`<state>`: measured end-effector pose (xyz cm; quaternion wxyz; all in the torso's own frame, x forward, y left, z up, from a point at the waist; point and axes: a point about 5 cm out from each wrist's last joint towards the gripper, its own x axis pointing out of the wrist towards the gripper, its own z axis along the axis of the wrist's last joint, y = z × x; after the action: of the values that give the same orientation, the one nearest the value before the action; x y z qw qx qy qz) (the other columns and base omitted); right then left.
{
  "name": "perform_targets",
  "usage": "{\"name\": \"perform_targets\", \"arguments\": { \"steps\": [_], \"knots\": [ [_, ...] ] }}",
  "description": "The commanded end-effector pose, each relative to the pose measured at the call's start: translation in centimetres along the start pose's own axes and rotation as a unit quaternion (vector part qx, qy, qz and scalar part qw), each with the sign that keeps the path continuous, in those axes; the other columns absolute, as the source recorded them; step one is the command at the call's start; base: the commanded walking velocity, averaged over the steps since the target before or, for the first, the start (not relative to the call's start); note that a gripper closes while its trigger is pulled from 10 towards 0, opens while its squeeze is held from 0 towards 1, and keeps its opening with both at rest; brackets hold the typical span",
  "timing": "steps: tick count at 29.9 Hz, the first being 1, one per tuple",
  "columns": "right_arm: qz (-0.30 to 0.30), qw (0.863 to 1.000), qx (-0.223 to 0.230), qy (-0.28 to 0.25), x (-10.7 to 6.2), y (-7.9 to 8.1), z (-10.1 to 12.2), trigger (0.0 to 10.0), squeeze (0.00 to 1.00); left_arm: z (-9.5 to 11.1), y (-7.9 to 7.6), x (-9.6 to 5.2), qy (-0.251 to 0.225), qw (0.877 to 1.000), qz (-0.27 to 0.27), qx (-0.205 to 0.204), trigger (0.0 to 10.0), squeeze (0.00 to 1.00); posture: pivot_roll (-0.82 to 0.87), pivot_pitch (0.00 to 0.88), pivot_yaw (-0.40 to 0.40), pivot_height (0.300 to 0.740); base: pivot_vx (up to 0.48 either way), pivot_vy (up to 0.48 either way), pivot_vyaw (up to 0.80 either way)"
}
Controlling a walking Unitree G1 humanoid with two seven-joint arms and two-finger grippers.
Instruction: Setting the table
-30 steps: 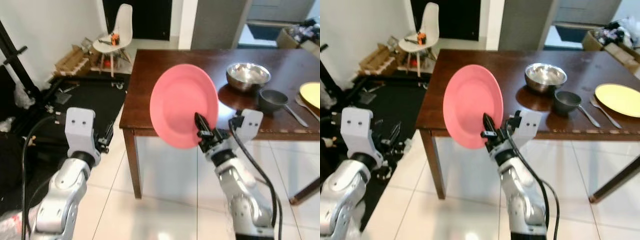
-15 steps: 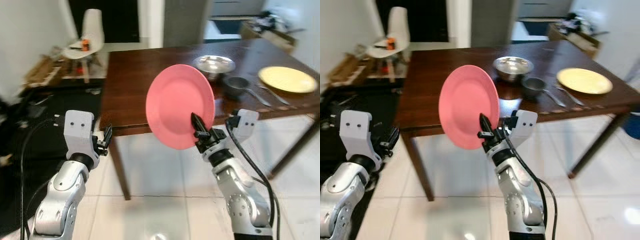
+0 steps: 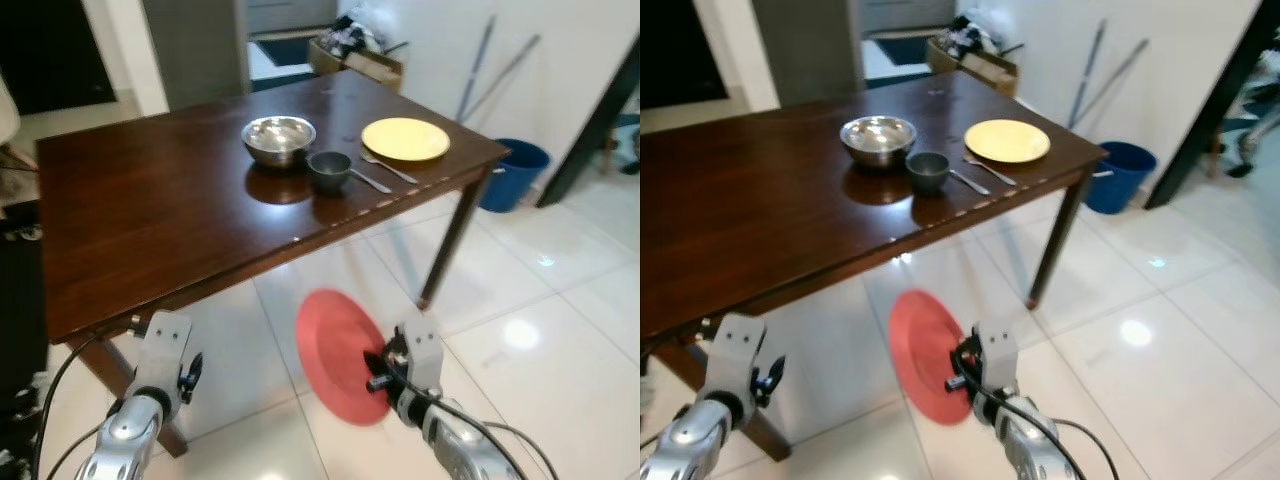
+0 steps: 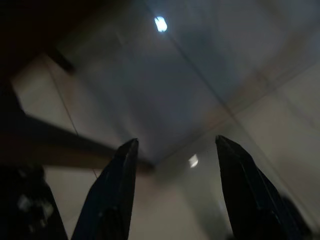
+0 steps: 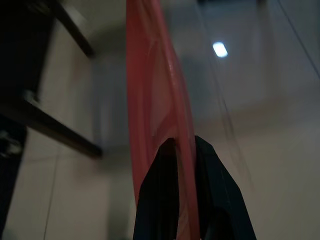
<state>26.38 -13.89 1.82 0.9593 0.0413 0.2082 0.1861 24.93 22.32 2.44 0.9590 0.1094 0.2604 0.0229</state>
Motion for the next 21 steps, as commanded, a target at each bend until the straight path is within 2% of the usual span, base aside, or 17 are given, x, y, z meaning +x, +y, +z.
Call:
{"name": "perform_targets", "arguments": {
  "steps": [1, 3, 4, 7, 12, 21],
  "knots": [
    [-0.003, 1.000, 0.002, 0.008, -0.1, 0.1, -0.8, 10.0, 0.00, -1.2, 0.5, -0.1, 0.019, 1.000, 0.013, 0.002, 10.0, 0.00, 0.04, 0.000, 0.069, 0.740, 0.000, 0.000, -0.79],
    [-0.027, 0.999, 0.025, 0.020, -0.5, -0.4, -2.0, 10.0, 0.00, -3.4, 0.7, -0.5, 0.058, 0.998, 0.027, -0.028, 10.0, 0.00, 0.04, 0.000, 0.070, 0.740, 0.000, 0.000, -0.78],
    [-0.027, 0.999, 0.025, 0.020, -0.5, -0.4, -2.0, 10.0, 0.00, -3.4, 0.7, -0.5, 0.058, 0.998, 0.027, -0.028, 10.0, 0.00, 0.04, 0.000, 0.070, 0.740, 0.000, 0.000, -0.79],
    [-0.054, 0.998, 0.041, 0.009, -0.7, -1.0, -2.6, 10.0, 0.00, -5.5, 0.2, -0.5, 0.086, 0.994, 0.028, -0.063, 10.0, 0.00, 0.03, 0.000, 0.071, 0.740, 0.000, 0.000, -0.78],
    [-0.066, 0.996, 0.055, -0.007, -0.7, -1.5, -2.6, 10.0, 0.00, -5.6, -0.3, -0.2, 0.075, 0.994, 0.022, -0.070, 10.0, 0.00, 0.02, 0.000, 0.071, 0.740, 0.000, 0.000, -0.78],
    [-0.071, 0.995, 0.065, -0.014, -0.7, -1.7, -2.7, 10.0, 0.00, -5.5, -0.3, 0.2, 0.066, 0.996, 0.022, -0.062, 10.0, 0.00, 0.02, 0.000, 0.075, 0.740, 0.000, 0.000, -0.78]
  ]
}}
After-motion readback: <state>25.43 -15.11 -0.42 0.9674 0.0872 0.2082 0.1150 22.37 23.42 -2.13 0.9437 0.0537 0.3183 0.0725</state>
